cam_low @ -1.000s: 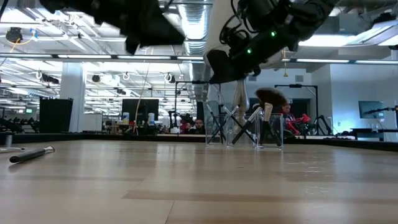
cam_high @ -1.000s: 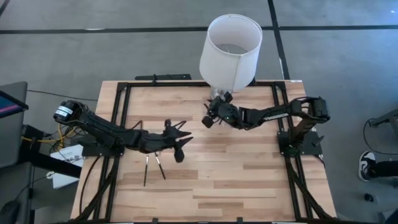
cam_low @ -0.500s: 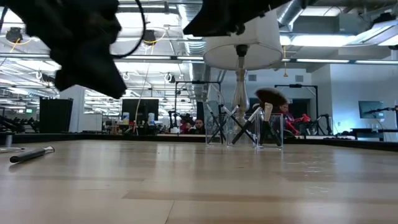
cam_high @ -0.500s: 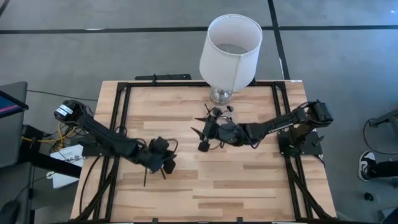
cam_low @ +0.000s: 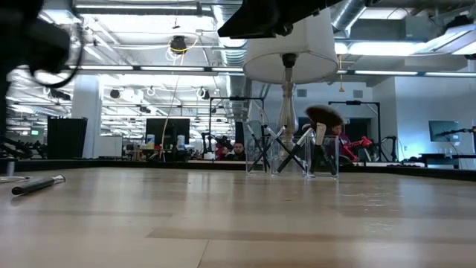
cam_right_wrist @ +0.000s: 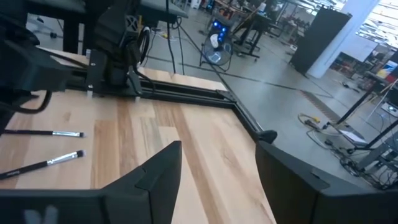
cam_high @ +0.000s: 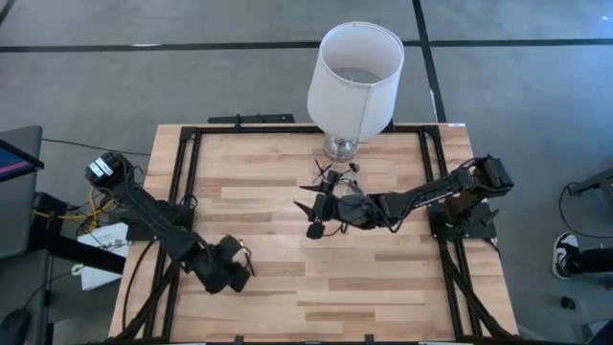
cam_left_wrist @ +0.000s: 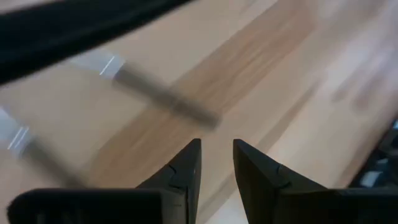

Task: Put items in baskets/containers
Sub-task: Put the black eyeshadow brush into the transparent organizer

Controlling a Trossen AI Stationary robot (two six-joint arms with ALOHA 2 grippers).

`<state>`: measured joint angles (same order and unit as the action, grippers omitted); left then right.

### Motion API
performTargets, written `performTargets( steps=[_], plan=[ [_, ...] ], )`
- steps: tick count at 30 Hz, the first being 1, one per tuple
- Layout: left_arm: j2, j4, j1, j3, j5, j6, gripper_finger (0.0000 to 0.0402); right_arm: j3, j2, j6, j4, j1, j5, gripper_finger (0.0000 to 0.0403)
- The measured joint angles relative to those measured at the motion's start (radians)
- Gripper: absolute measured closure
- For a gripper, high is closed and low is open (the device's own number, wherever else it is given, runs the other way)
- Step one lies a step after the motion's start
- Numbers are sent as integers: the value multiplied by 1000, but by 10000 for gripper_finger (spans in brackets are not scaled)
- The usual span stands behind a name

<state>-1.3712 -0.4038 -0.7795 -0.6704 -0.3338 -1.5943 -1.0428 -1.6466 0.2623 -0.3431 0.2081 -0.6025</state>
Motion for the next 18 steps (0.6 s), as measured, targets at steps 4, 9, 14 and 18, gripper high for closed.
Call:
performTargets(
  steps=[4,9,14,18],
  plan=[
    [0,-136,-55,0,47,-130,312,0,0,0,2,0,0,211],
    [0,-265,-79,0,23,-195,312,0,0,0,7,0,0,211],
    [0,-321,-76,0,-31,-194,312,0,0,0,7,-1,0,214],
    [0,-343,-77,12,-32,-195,312,0,0,0,7,-1,0,219]
  ],
)
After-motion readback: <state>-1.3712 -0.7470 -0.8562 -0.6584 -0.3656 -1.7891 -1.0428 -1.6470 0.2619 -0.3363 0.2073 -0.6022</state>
